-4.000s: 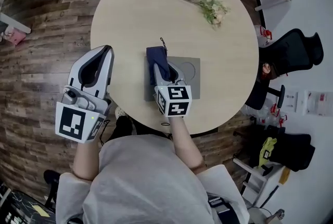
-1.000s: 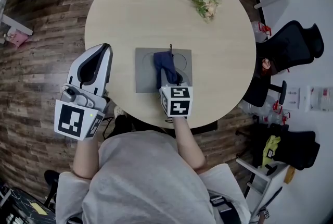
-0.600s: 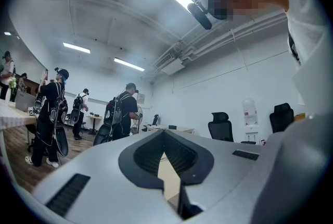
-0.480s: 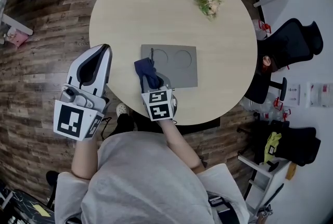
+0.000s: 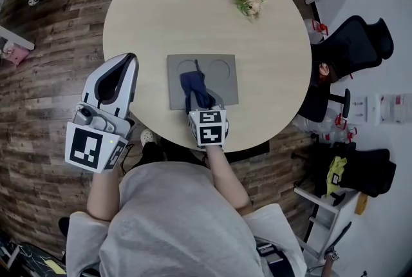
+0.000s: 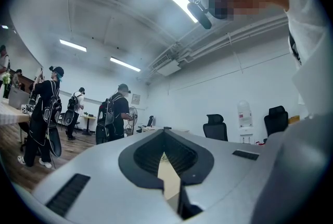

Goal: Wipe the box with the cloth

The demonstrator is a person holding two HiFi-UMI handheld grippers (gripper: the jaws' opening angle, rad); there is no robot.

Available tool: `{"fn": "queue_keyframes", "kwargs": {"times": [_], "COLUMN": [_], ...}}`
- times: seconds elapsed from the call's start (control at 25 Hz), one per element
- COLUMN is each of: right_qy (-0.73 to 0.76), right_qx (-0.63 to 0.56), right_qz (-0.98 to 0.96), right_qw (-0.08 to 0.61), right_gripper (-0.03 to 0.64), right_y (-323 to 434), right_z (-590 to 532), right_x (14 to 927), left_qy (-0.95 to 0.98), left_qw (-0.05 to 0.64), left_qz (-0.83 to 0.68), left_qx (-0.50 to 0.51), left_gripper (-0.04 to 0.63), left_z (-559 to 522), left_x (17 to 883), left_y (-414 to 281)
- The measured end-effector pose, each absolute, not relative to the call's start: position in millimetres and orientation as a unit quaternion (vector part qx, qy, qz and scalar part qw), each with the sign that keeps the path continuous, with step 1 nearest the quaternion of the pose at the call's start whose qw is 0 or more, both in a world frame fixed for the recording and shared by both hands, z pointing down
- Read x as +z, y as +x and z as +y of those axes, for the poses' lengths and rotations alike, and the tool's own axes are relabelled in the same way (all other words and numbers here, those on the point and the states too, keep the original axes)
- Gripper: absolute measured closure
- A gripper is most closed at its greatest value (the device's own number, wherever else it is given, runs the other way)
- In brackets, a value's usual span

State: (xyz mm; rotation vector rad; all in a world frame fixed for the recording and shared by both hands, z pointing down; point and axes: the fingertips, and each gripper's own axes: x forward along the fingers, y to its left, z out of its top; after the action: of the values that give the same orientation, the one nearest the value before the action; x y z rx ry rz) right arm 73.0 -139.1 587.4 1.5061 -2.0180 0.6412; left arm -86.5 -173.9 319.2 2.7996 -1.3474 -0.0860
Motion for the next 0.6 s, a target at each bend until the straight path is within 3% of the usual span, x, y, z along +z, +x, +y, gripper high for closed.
{"fn": "queue_keyframes", "kwargs": {"times": [0.6], "right_qy": [0.612], "right_qx": [0.242], "right_qz": [-0.706], "right_qw": [0.262], "right_gripper": [0.537], "right_y": [165.2], "right_z": [-133.8], "right_x": [590.6], "left_qy": [0.910], "left_qw": [0.014], "left_qz": [-0.414], "left_qx": [-0.027], "left_gripper": [0.588], "left_z": [-174.6], "left_x": [316.4], "left_y": [-39.2]}}
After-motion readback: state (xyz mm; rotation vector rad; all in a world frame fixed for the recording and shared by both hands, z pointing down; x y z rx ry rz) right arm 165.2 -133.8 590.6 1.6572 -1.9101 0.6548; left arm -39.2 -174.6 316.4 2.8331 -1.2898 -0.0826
